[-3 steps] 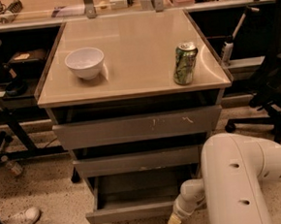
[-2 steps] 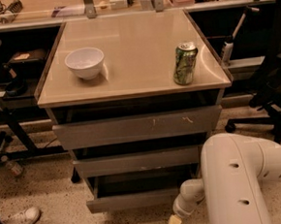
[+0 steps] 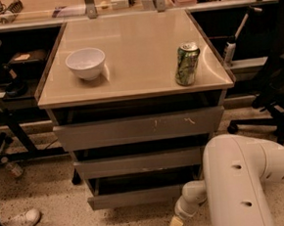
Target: Close bottom drawer
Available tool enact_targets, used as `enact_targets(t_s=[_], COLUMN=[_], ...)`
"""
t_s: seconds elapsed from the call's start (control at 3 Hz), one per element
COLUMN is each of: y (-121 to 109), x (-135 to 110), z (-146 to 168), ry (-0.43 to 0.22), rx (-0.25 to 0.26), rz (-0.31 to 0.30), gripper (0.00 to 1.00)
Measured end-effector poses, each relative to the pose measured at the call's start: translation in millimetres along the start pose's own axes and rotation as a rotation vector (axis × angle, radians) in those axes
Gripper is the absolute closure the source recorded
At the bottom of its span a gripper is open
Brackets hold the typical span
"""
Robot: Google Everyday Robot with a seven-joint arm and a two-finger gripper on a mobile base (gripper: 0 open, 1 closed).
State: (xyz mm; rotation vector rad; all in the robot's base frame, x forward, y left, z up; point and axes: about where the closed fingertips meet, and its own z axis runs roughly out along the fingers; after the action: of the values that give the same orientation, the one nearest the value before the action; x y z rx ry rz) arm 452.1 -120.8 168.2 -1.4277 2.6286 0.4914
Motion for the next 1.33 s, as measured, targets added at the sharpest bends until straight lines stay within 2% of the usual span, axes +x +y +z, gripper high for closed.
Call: enact_targets(t_s=[1.0,1.33], y=[-0.6,-17.1], x=[-0.6,-9.1], z=[0.5,-0.9], ry=[-0.001,-0.013], rx=[0.001,0.042], rz=[-0.001,0.003], gripper=[0.88,1.00])
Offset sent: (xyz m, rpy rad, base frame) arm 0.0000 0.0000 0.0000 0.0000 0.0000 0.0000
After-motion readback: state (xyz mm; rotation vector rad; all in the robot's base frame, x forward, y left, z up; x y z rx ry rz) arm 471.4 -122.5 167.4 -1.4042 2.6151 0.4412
